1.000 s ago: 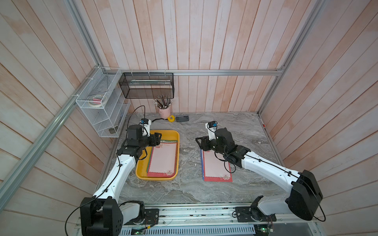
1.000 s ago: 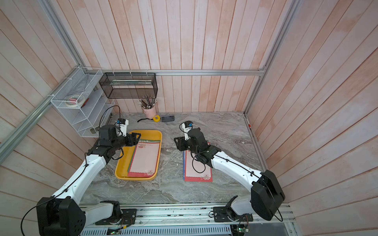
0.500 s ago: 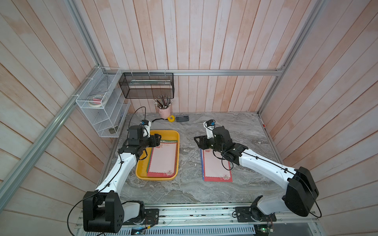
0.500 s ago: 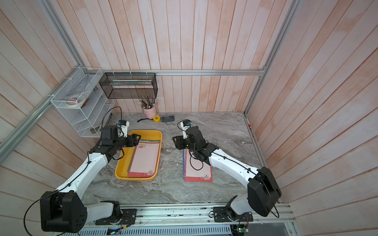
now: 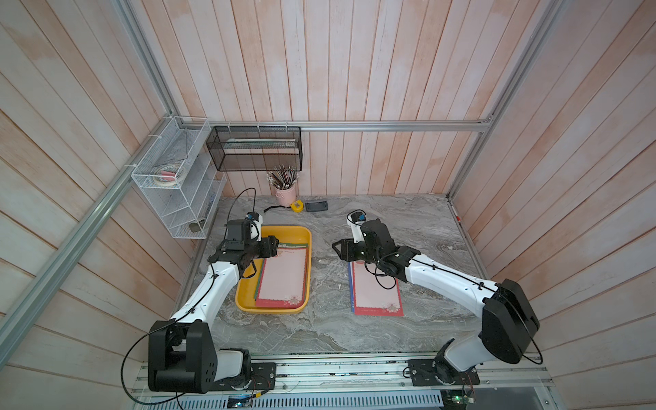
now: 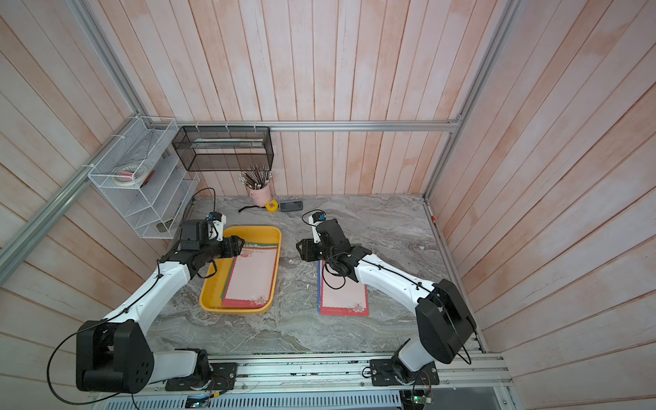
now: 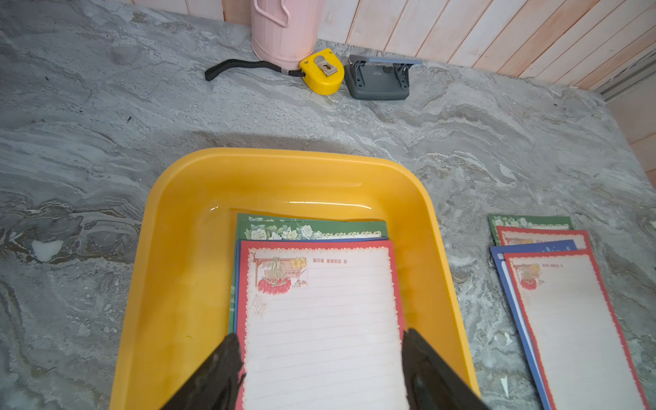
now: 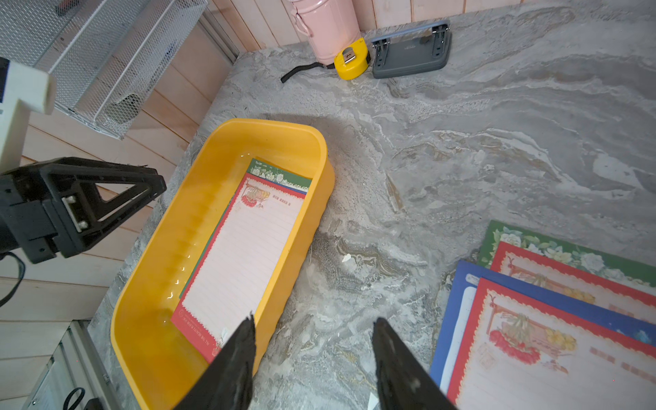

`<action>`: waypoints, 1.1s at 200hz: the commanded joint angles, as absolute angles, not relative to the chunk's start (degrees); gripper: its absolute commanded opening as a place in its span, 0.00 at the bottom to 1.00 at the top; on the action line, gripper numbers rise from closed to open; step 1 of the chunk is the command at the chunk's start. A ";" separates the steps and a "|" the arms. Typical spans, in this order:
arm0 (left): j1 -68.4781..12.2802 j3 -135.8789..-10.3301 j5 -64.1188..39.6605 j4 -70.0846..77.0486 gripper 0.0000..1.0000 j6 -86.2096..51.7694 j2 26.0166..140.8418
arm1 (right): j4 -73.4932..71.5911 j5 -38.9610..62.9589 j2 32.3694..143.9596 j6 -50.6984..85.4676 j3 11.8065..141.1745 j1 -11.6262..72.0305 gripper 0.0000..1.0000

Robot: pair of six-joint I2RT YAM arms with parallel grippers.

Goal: Take out the stationery paper from the storage box
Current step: Pick up the stationery paper from the storage box.

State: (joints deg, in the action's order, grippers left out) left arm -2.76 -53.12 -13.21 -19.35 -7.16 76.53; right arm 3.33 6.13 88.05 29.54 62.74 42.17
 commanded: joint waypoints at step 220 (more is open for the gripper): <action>-2.03 -55.45 -9.49 -26.72 0.63 -6.24 89.63 | 2.72 19.51 103.46 38.15 70.92 47.88 0.54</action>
State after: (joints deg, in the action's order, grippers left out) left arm -2.28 -53.95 -10.00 -26.00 -7.09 88.60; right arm 2.92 18.39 101.73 37.67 69.08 47.55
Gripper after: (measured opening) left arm 0.631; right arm 0.541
